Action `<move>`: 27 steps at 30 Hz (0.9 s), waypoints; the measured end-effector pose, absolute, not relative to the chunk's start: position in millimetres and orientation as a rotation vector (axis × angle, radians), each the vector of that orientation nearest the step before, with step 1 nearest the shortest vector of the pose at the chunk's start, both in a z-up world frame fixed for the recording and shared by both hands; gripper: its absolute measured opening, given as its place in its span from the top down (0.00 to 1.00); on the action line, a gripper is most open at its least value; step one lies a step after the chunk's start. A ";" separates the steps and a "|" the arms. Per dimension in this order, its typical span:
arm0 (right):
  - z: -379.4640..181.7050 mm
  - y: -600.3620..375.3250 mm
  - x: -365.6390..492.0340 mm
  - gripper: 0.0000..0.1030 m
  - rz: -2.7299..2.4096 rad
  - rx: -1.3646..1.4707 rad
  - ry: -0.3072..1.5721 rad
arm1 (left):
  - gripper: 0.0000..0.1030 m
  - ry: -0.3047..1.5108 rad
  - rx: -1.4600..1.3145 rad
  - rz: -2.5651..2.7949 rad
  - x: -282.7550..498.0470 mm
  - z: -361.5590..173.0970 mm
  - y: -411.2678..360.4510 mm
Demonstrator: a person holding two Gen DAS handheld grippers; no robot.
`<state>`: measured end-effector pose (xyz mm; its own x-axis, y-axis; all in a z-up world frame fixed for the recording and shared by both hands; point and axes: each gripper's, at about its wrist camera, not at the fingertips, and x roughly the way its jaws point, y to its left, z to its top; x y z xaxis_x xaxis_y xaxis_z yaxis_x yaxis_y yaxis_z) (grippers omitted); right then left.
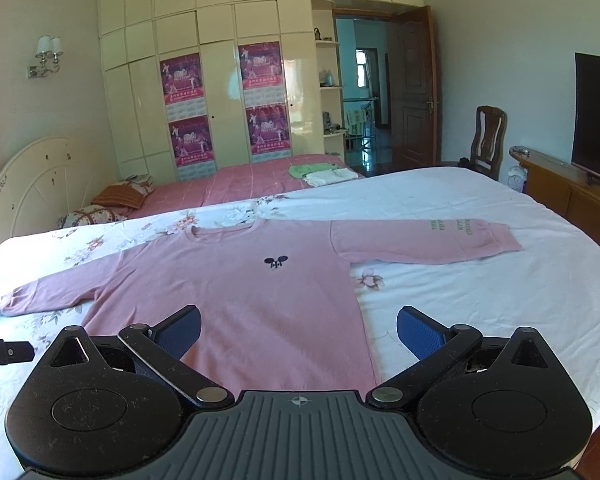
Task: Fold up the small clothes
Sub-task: 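Grasp the cuff of the sleeve with green print using the right tool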
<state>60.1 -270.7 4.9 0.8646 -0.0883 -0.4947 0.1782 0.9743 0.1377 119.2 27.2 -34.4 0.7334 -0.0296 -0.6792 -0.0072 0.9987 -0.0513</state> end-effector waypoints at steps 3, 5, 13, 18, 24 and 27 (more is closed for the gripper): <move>0.2 -285.0 86.3 0.00 -0.142 0.196 0.520 | 0.00 0.765 -0.025 -0.019 144.6 -39.6 15.7; -3.2 -294.6 102.1 0.01 -0.141 0.199 0.527 | 0.00 0.777 -0.015 -0.023 161.6 -42.8 6.6; -13.8 -342.6 168.4 0.01 -0.167 0.211 0.566 | 0.00 0.811 -0.011 -0.026 227.0 -53.8 -32.4; -23.2 -374.2 207.5 0.01 -0.181 0.232 0.582 | 0.00 0.816 -0.013 -0.032 264.4 -60.1 -56.8; -43.8 -416.5 245.6 0.30 -0.213 0.288 0.635 | 0.00 0.816 0.006 -0.035 299.7 -70.5 -85.8; -54.4 -437.2 259.9 0.30 -0.229 0.300 0.654 | 0.00 0.820 0.020 -0.031 316.3 -77.1 -100.2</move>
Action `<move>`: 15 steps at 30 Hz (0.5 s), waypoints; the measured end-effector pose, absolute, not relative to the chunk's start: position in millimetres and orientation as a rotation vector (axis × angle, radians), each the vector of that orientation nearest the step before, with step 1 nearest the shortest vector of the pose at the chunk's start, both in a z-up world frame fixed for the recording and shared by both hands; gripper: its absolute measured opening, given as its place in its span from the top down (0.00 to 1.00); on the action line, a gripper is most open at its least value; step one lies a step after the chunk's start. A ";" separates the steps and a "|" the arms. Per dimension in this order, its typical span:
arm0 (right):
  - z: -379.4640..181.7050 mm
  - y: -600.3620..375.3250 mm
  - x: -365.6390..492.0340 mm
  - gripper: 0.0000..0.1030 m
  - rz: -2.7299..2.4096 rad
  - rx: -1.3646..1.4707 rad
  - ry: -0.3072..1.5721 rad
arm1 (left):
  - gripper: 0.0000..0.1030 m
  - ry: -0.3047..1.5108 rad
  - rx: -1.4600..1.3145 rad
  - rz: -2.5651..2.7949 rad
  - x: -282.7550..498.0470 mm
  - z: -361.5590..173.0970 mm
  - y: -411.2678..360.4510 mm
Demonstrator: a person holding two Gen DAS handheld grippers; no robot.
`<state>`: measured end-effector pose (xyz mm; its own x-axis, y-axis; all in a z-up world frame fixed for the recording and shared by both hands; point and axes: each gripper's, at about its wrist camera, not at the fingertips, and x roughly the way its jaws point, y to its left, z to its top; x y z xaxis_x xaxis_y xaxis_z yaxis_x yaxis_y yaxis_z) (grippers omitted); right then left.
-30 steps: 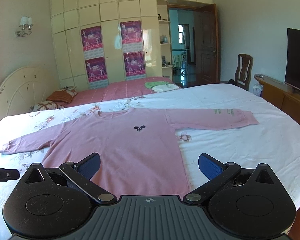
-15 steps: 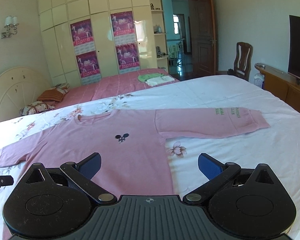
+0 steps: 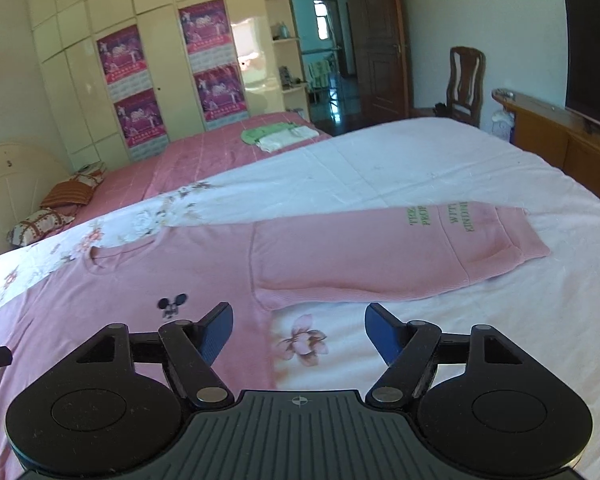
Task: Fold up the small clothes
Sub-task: 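Grasp the cuff of the sleeve with green print using the right tool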
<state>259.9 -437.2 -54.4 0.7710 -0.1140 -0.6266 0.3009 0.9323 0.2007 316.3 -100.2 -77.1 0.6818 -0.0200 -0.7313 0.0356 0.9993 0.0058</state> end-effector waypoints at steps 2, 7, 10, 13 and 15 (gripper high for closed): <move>-62.3 -451.4 268.2 0.30 -0.250 0.301 0.666 | 0.00 0.835 0.035 -0.040 327.0 -82.6 -109.0; -83.9 -493.4 283.6 0.30 -0.310 0.332 0.703 | 0.00 0.824 0.063 -0.040 345.9 -94.3 -128.8; -98.4 -520.2 286.2 0.30 -0.369 0.349 0.722 | 0.00 0.804 0.092 -0.077 352.1 -99.7 -139.5; -113.3 -555.4 283.3 0.30 -0.450 0.404 0.740 | 0.00 0.803 0.122 -0.102 358.9 -106.1 -151.1; -120.3 -576.2 279.6 0.30 -0.498 0.433 0.745 | 0.00 0.793 0.138 -0.116 361.7 -110.4 -156.1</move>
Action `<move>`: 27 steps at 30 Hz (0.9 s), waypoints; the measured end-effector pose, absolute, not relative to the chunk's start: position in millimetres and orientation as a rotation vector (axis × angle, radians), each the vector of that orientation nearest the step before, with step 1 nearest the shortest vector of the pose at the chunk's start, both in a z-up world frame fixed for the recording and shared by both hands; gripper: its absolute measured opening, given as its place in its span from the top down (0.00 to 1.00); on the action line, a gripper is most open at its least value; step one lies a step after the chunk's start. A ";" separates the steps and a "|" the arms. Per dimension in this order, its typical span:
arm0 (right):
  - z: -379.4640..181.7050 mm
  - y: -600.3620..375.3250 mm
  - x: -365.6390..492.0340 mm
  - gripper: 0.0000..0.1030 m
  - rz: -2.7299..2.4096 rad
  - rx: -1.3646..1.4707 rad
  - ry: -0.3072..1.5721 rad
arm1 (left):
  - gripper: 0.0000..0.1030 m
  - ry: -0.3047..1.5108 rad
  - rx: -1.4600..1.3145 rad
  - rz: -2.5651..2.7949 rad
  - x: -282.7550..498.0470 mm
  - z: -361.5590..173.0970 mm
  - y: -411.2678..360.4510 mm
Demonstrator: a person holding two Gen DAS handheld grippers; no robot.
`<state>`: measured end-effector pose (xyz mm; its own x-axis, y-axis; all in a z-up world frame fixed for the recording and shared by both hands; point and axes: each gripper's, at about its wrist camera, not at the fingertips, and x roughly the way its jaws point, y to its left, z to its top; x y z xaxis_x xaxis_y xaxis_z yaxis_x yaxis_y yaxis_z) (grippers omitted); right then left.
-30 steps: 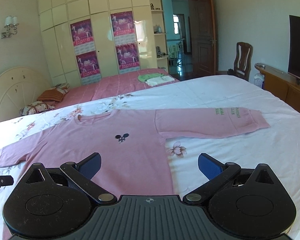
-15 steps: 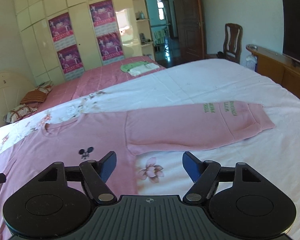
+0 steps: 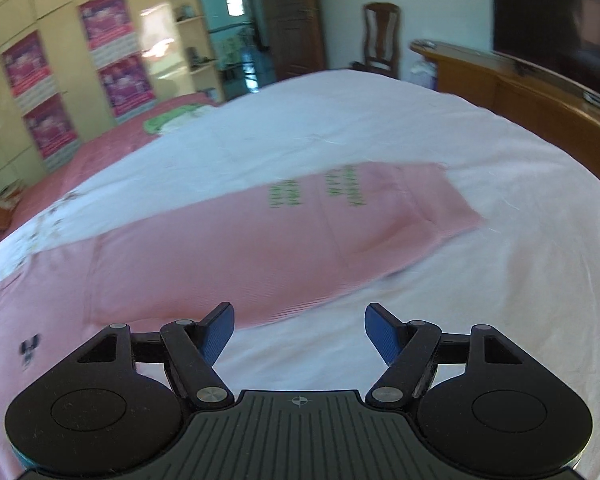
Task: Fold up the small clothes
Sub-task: 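Grasp the cuff of the sleeve with green print using the right tool, then carry the sleeve across the sweatshirt body with the right tool and release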
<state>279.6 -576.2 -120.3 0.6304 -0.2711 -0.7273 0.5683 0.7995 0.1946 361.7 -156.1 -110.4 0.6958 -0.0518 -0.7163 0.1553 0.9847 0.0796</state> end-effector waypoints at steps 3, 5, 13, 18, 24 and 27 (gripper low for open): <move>-128.5 -603.1 276.3 0.30 -0.549 0.486 0.754 | 0.00 0.824 0.135 -0.126 370.1 -118.0 -160.8; -131.9 -614.9 275.6 0.30 -0.571 0.514 0.756 | 0.00 0.839 0.140 -0.116 375.7 -123.1 -163.0; -140.3 -646.2 290.0 0.31 -0.634 0.590 0.744 | 0.00 0.894 0.158 -0.100 400.5 -135.8 -167.6; -142.5 -658.3 299.4 0.59 -0.678 0.596 0.714 | 0.02 0.942 0.123 -0.088 415.3 -142.0 -162.1; -141.6 -661.0 306.3 0.93 -0.661 0.592 0.718 | 0.01 0.927 0.028 -0.081 423.2 -138.8 -144.6; -136.4 -658.8 308.1 0.93 -0.644 0.589 0.691 | 0.01 0.922 0.020 -0.099 425.8 -137.9 -139.0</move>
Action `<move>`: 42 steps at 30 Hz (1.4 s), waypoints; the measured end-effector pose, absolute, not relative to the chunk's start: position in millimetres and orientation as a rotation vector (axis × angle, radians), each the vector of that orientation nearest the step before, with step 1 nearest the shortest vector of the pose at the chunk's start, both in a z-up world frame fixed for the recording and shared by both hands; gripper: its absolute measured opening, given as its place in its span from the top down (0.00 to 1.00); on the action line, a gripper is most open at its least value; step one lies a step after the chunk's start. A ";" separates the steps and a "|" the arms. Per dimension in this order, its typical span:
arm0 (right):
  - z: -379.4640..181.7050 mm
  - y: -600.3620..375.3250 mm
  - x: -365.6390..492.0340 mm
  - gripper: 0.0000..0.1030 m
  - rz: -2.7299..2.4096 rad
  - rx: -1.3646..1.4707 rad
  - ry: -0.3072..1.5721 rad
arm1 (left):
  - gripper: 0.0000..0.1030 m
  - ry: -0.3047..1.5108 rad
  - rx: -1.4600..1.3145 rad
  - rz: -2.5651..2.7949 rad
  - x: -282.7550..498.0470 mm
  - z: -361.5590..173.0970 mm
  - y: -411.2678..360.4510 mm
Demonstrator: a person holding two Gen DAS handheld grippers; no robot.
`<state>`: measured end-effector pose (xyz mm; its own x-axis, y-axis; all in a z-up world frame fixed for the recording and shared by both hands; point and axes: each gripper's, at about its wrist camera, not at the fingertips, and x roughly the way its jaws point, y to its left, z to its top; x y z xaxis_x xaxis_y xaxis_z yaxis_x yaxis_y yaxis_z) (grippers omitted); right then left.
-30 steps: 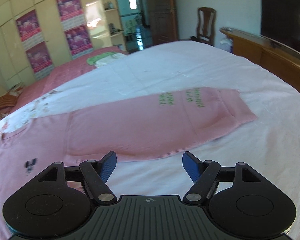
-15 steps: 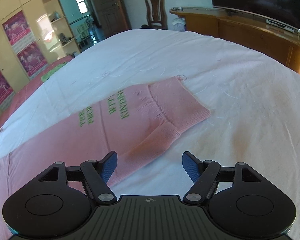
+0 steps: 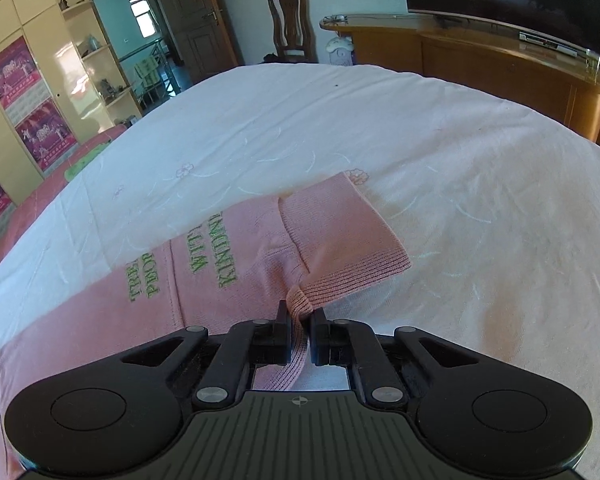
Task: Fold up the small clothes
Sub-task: 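Carry the sleeve across the sweatshirt body with the right tool and release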
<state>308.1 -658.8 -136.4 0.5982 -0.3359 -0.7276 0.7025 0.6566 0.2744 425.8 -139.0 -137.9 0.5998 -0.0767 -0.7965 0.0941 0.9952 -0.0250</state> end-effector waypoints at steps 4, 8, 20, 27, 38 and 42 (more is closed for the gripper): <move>-115.5 -633.6 323.1 0.93 -0.553 0.522 0.622 | 0.02 0.897 0.035 -0.112 425.2 -134.6 -132.8; -87.7 -579.7 346.8 0.93 -0.412 0.416 0.558 | 0.03 0.886 -0.004 -0.113 425.4 -127.2 -119.0; -85.3 -314.2 417.7 0.93 0.231 0.206 0.598 | 0.03 0.861 -0.051 -0.056 423.1 -105.8 -52.2; -121.0 -197.1 432.3 0.93 0.385 0.165 0.689 | 0.03 0.863 -0.142 -0.033 433.2 -108.0 -6.9; -125.2 -188.9 418.8 0.30 0.417 0.107 0.715 | 0.02 0.900 -0.200 -0.150 434.1 -128.9 -3.4; -115.4 -234.2 396.0 0.30 0.321 0.116 0.700 | 0.02 0.916 -0.194 -0.262 422.7 -137.1 -25.0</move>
<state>396.0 -234.2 -115.4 0.7182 0.3278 -0.6137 -0.2505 0.9447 0.2114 422.7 -25.0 -137.1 0.5807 -0.3044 -0.7550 0.1402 0.9510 -0.2756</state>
